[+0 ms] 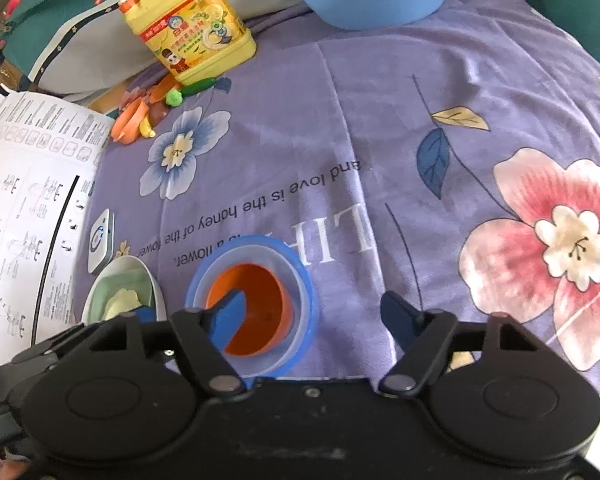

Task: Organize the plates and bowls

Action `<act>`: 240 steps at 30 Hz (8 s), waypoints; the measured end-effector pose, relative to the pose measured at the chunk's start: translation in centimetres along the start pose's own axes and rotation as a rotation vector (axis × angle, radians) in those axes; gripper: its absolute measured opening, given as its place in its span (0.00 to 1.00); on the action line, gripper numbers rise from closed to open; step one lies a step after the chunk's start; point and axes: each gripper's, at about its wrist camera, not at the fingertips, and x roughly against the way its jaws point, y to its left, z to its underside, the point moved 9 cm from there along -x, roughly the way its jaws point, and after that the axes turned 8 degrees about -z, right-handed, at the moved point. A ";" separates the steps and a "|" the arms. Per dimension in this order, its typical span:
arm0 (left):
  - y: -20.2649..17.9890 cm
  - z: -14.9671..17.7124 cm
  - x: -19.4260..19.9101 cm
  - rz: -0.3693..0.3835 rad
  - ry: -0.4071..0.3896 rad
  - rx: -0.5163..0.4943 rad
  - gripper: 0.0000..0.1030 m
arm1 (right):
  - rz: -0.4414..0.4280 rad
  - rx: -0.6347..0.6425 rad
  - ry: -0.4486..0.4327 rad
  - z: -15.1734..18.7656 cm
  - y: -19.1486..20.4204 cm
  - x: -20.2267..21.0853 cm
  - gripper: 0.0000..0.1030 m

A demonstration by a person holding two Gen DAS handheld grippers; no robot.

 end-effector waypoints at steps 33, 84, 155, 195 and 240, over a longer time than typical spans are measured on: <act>4.0 -1.1 1.8 -0.014 -0.001 0.098 0.19 | -0.028 0.196 0.084 -0.2 8.2 -3.0 0.30; 17.3 0.8 2.6 -0.178 0.045 0.252 0.23 | -0.161 0.290 0.295 3.1 18.9 -10.5 0.32; 15.5 5.3 10.6 -0.166 -0.198 0.069 1.00 | -0.064 0.495 0.044 7.6 14.9 -0.2 1.00; 18.2 6.0 7.4 -0.176 -0.143 0.050 1.00 | -0.001 0.360 0.059 6.0 12.7 -3.9 0.98; 19.4 4.8 8.0 -0.153 -0.168 -0.006 0.93 | -0.026 0.448 0.127 6.3 15.4 -5.9 0.99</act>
